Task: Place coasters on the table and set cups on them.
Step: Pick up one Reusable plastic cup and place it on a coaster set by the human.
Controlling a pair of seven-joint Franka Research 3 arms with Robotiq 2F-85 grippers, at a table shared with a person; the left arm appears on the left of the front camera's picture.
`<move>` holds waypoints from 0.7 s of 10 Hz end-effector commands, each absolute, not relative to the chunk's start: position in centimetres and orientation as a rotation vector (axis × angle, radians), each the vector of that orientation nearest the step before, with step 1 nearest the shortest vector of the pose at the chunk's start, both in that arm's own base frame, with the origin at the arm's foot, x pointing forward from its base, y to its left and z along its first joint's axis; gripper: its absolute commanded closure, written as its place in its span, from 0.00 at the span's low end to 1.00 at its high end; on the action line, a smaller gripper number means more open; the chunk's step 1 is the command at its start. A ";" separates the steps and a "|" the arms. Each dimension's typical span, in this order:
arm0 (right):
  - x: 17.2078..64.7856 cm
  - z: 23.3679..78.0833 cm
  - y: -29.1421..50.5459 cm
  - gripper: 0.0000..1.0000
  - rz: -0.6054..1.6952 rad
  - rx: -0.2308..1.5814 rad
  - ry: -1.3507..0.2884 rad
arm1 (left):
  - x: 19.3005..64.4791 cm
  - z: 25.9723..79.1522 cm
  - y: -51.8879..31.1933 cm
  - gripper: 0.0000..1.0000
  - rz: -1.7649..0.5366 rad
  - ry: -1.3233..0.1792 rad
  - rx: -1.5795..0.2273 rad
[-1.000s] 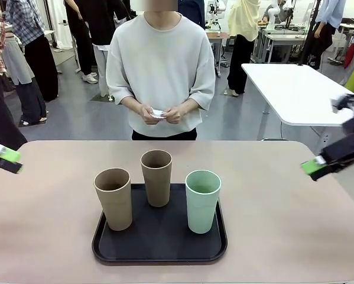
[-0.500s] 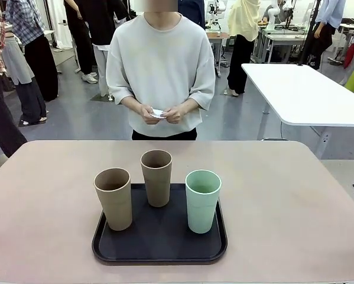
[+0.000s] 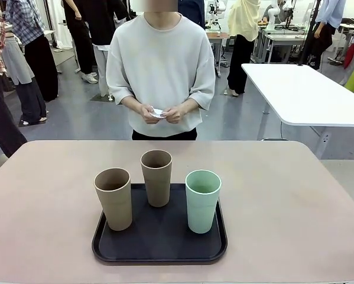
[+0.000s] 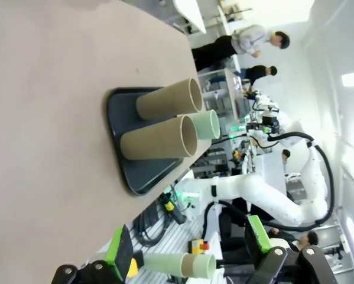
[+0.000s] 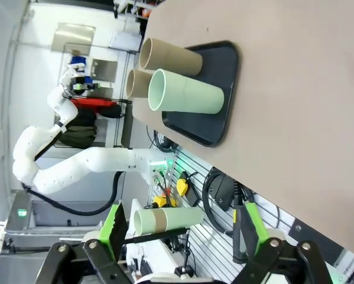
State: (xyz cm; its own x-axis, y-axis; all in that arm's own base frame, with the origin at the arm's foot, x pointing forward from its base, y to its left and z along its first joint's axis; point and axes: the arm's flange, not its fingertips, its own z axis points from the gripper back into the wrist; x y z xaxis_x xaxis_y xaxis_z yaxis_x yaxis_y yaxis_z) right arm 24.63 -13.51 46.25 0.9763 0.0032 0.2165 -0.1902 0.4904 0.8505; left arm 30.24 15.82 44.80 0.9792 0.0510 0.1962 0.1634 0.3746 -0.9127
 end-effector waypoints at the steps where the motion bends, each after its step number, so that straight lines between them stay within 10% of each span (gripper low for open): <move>1: 24.6 46.0 -13.7 0.00 0.121 1.074 -0.200 | 30.0 44.6 16.0 0.00 -0.078 -0.206 -1.212; 7: 24.6 46.0 -13.7 0.00 0.121 1.074 -0.200 | 30.0 44.6 16.0 0.00 -0.078 -0.206 -1.212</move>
